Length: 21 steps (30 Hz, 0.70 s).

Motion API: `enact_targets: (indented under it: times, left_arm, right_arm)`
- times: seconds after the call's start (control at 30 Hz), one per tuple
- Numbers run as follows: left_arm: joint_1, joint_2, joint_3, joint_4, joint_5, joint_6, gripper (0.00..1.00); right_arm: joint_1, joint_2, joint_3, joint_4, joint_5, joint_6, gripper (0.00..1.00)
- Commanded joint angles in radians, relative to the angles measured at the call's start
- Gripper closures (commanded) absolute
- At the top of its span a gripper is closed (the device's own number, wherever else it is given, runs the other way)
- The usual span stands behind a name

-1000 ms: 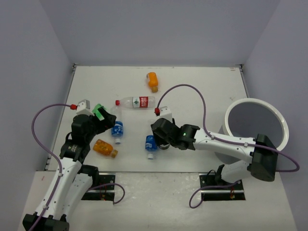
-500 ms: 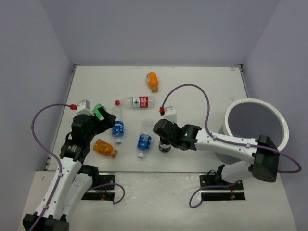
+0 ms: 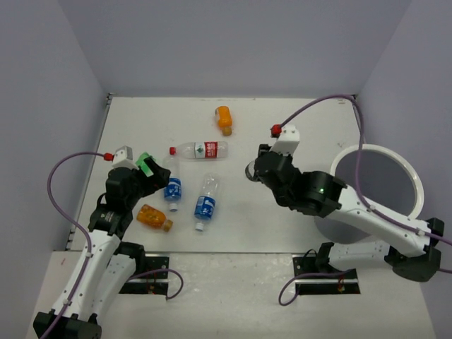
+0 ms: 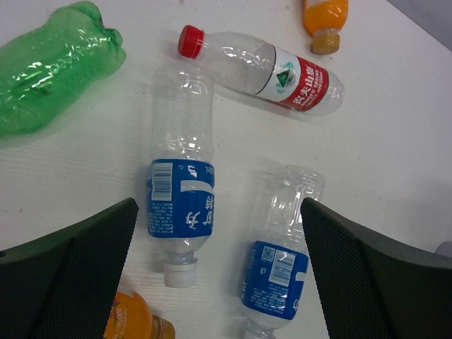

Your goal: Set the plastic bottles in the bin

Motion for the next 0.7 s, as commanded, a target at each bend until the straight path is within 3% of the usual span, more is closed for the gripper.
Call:
enact_targets:
  times: [0.0,0.23,0.5,0.57,0.63,0.67]
  left_arm:
    - [-0.005,0.004,-0.011,0.021,-0.002,0.011,0.0]
    - [-0.006,0.075,-0.015,0.061,0.106,0.042,0.0]
    - [-0.01,0.106,-0.024,0.091,0.16,0.053,0.0]
    - [-0.01,0.11,-0.025,0.093,0.158,0.053,0.0]
    - [-0.01,0.115,-0.025,0.093,0.154,0.051,0.0]
    - [-0.01,0.117,-0.025,0.093,0.153,0.052,0.0]
  right_arm:
    - [-0.058,-0.06,0.134,-0.048,0.273,-0.088,1.0]
    - [-0.282,-0.107,0.321,-0.045,0.422,-0.281,1.0]
    - [-0.31,-0.24,0.331,-0.035,0.64,-0.513,1.0]
    - [-0.31,-0.326,0.201,0.064,0.677,-0.684,1.0]
    - [-0.313,-0.411,0.047,0.576,0.727,-1.014,1.0]
    - [-0.313,-0.453,-0.021,0.722,0.727,-1.126,1.0]
